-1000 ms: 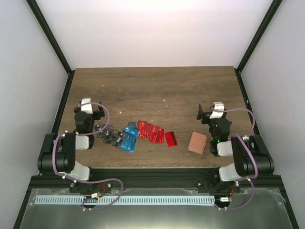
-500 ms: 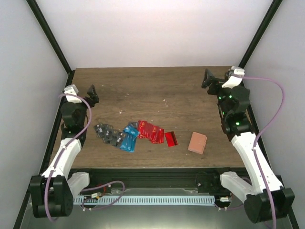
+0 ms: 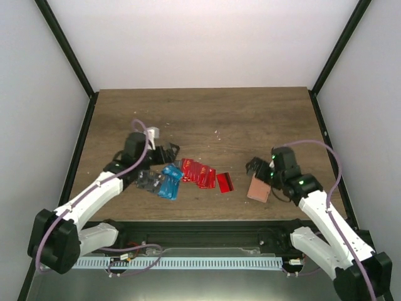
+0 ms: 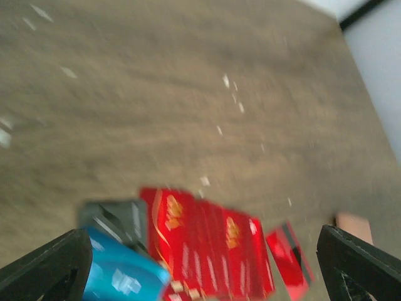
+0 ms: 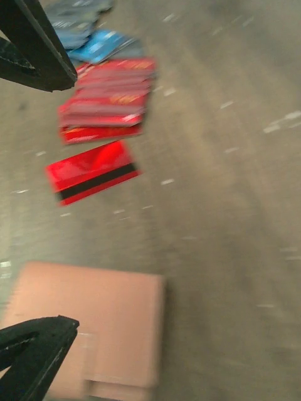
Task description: Put the credit cards into the card holder
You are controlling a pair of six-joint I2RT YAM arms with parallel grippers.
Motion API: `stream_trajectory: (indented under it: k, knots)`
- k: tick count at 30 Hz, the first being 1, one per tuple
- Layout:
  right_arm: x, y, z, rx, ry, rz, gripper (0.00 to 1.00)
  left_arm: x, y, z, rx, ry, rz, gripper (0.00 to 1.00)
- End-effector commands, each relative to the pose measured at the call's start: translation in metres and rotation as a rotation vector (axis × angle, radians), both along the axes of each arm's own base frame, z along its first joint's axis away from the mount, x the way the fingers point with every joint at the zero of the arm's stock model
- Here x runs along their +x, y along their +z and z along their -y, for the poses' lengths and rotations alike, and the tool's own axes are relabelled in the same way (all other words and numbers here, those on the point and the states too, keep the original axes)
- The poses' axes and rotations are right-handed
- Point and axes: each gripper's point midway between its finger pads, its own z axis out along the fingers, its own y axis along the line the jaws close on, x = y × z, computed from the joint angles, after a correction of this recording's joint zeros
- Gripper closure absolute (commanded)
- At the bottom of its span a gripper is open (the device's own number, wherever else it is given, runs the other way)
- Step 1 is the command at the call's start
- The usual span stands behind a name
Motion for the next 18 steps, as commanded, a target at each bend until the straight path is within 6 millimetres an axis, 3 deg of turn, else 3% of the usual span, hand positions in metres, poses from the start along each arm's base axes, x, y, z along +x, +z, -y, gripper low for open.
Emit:
stream_trajectory:
  k: [1, 6, 10, 13, 18]
  knots:
    - [-0.045, -0.038, -0.015, 0.034, -0.051, -0.177, 0.0, -0.039, -0.035, 0.031, 0.079, -0.067, -0.111, 0.01]
    - [-0.065, -0.073, -0.009, -0.038, -0.171, -0.298, 0.0, -0.067, -0.044, 0.096, 0.072, -0.268, -0.143, 0.03]
    - [-0.071, -0.089, 0.003, -0.074, -0.288, -0.364, 0.0, -0.081, -0.044, 0.139, 0.022, -0.404, -0.158, 0.06]
    - [-0.07, -0.092, 0.015, -0.123, -0.355, -0.358, 0.0, -0.082, -0.043, 0.156, 0.027, -0.451, -0.139, 0.07]
    - [-0.065, -0.09, 0.03, -0.158, -0.437, -0.326, 0.0, -0.078, -0.048, 0.165, 0.068, -0.493, -0.141, 0.08]
